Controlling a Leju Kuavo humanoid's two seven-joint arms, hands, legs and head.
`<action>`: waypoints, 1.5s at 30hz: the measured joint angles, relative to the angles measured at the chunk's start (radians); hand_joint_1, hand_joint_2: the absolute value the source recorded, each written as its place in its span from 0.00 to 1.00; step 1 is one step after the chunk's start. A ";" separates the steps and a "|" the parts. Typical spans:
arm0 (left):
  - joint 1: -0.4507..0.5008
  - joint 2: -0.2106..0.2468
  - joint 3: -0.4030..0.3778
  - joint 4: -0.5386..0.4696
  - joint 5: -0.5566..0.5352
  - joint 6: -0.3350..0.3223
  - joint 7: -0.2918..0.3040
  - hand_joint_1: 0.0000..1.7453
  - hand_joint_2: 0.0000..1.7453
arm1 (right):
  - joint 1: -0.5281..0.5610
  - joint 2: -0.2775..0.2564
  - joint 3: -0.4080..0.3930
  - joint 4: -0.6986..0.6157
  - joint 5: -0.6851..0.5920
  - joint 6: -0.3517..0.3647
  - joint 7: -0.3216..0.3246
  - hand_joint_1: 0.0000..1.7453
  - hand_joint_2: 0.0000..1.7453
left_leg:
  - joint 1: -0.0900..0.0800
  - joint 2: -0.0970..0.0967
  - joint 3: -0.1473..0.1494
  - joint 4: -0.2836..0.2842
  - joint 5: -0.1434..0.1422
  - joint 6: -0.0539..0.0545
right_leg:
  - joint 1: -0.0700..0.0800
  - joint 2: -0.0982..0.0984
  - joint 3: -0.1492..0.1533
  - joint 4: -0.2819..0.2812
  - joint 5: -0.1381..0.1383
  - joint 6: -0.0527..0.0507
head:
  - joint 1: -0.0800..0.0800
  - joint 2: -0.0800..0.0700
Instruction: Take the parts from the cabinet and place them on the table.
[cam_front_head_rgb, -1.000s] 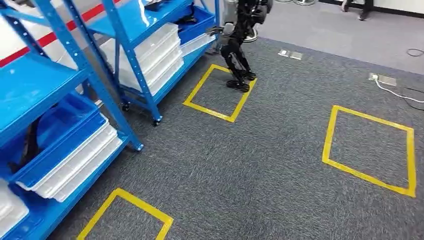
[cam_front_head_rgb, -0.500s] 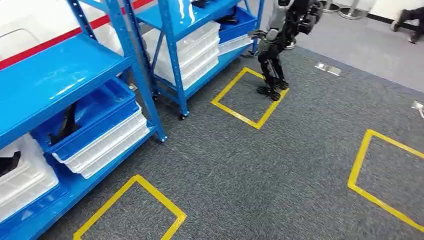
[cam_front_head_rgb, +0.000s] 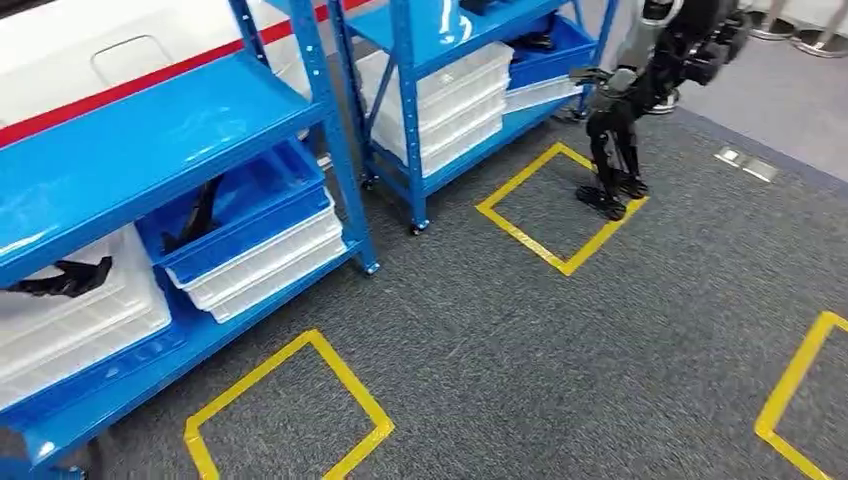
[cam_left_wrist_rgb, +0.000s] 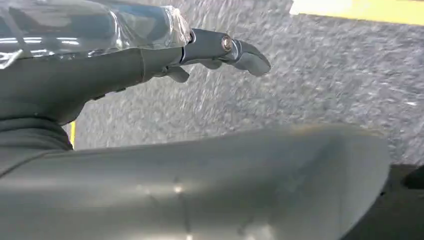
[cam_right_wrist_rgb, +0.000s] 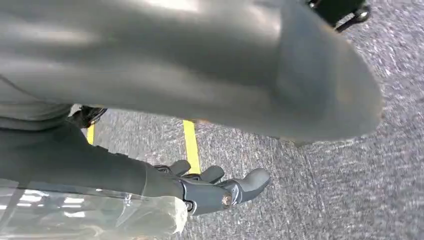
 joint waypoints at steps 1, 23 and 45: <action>0.001 0.000 -0.001 0.000 -0.001 0.000 0.000 0.00 0.00 | 0.000 0.000 0.000 0.000 0.000 0.000 0.000 0.00 0.00 | -0.002 0.006 0.039 -0.076 0.041 0.005 | 0.001 -0.012 0.005 0.000 -0.004 0.001 | 0.000 0.000; 0.001 0.002 -0.016 0.000 0.001 -0.003 0.008 0.00 1.00 | -0.004 0.001 0.001 0.000 -0.002 0.000 0.000 0.00 0.00 | -0.008 -0.142 0.152 -0.303 0.105 0.019 | -0.002 0.103 -0.013 -0.002 0.016 0.017 | 0.005 0.000; -0.008 0.000 -0.017 0.000 0.005 -0.021 0.033 0.00 0.00 | 0.000 0.002 0.002 0.000 0.003 0.000 0.006 0.00 0.00 | -0.013 -0.043 0.160 -0.305 0.106 0.057 | 0.001 0.041 -0.132 0.309 -0.150 0.044 | 0.006 0.000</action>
